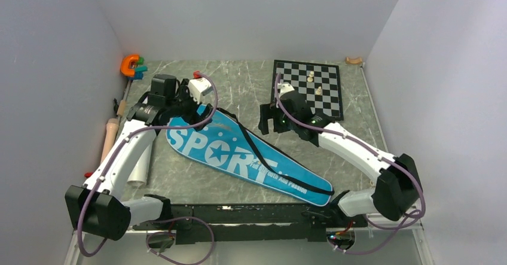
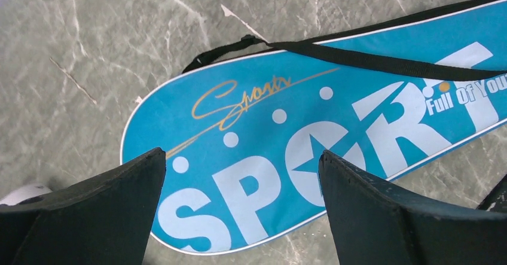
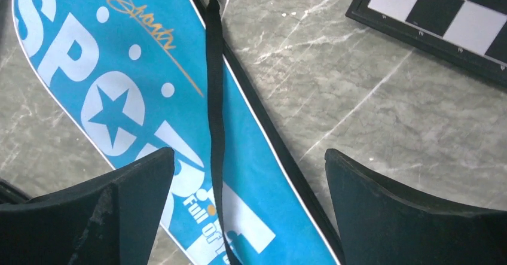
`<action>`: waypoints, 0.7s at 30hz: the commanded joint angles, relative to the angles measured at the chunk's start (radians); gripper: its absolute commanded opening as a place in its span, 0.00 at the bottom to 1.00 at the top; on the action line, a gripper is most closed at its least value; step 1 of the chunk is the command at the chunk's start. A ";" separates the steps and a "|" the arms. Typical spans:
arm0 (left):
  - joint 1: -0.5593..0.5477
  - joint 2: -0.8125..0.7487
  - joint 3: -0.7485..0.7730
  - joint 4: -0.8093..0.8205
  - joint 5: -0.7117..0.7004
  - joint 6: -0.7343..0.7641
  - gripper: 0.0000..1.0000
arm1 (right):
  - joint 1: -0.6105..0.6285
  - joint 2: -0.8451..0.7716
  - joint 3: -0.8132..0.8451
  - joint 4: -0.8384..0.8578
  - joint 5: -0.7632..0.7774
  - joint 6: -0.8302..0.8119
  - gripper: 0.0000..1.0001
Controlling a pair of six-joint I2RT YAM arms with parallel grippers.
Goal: Pack up the badminton gear
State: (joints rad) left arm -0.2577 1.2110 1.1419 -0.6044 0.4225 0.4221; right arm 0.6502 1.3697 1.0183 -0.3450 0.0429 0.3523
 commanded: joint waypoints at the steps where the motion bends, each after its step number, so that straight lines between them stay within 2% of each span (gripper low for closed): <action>1: 0.039 -0.025 -0.043 0.057 0.008 -0.084 0.99 | -0.019 -0.091 -0.060 -0.015 0.041 0.098 1.00; 5: 0.140 -0.015 -0.087 0.131 0.035 -0.175 0.99 | -0.139 -0.154 -0.074 -0.034 0.168 0.139 1.00; 8: 0.213 0.012 -0.100 0.170 0.009 -0.203 0.99 | -0.269 -0.222 -0.123 0.025 0.230 0.175 1.00; 11: 0.289 0.021 -0.126 0.217 -0.003 -0.216 0.99 | -0.335 -0.236 -0.148 0.081 0.313 0.142 1.00; 15: 0.371 0.004 -0.170 0.300 -0.014 -0.234 0.99 | -0.351 -0.175 -0.109 0.085 0.410 0.019 1.00; 21: 0.404 0.010 -0.231 0.383 -0.051 -0.254 0.99 | -0.383 -0.014 -0.049 0.012 0.480 -0.010 1.00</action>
State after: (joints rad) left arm 0.1425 1.2278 0.9298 -0.3222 0.3927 0.1974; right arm 0.2817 1.2846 0.9245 -0.3080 0.4141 0.3889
